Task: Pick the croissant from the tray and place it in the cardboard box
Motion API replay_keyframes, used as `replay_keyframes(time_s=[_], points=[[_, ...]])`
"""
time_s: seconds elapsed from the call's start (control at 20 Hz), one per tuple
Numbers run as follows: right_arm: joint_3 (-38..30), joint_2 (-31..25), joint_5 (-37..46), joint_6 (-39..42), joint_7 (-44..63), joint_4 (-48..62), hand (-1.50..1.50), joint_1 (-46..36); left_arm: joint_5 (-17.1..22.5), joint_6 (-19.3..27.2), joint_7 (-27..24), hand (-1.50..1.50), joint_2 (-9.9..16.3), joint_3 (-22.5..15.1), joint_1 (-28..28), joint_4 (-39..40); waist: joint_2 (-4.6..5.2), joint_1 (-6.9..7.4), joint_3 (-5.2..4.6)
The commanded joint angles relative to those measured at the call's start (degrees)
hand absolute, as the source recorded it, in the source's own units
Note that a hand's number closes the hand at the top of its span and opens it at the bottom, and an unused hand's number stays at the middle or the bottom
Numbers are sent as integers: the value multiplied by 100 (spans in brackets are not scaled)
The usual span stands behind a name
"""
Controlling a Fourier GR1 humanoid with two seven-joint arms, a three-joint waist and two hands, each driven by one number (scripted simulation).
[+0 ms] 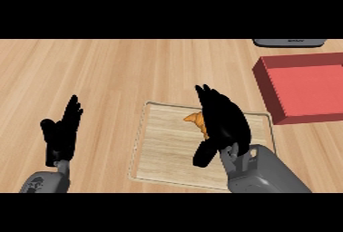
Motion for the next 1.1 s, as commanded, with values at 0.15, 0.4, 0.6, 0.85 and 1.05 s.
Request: replay_keyframes(time_s=[0.15,0.4,0.6,0.85,1.05], points=[[-73,546,375,336,942,342,-150,-128,115,-298,-111,0,103,219,23,37,-1,10,0],[-78,598,698,238,529,674,-150,172,-226,69,-6,0,-220,-17,99,-42,3,1,2],[-135,538,838,457,401,665,-150,377,-55,-278,36,0,93,264,27,-71,-2,-7,3],[-312,651,1032,544,197,977,-150,377,-132,-244,5,0,-112,252,-133,102,4,-19,2],[-667,802,1193,498,-158,1585,-150,82,-162,-435,-101,0,61,334,243,-179,9,34,3]])
